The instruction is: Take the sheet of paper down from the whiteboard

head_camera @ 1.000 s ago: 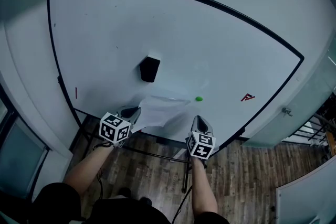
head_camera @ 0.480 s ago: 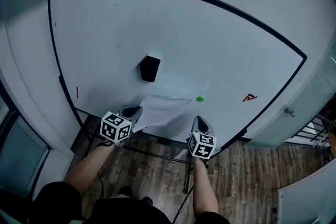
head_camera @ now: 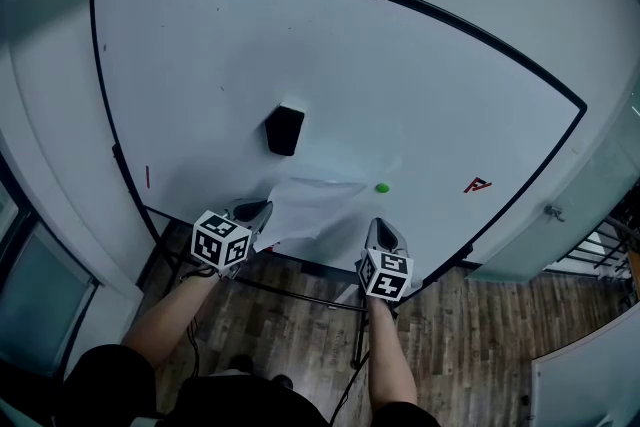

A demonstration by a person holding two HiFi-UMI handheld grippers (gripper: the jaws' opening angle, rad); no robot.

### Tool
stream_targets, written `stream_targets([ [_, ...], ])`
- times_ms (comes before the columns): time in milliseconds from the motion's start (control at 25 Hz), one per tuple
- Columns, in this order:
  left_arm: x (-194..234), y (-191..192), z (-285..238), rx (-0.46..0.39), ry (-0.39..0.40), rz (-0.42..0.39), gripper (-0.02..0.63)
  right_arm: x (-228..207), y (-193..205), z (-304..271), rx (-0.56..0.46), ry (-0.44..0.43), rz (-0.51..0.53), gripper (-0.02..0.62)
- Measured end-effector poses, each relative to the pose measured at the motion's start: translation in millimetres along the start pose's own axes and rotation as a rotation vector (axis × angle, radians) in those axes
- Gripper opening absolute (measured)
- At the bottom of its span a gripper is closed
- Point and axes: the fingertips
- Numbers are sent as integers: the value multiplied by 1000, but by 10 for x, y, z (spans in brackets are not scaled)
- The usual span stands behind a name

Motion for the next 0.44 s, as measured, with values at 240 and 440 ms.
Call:
stream_targets([
  [240,-19,-5,11,-2,8,11,20,-6,21,-10,4,0,10,25],
  [440,-56,-3,17,0,12,11,20,-19,36,10,12,-2,-1,25],
])
Point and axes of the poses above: the fingertips, and each gripper's own axes: z backward along the fingers, x to its left, y out of its underside, and after that the axes turned 4 degrees about -y, right-handed
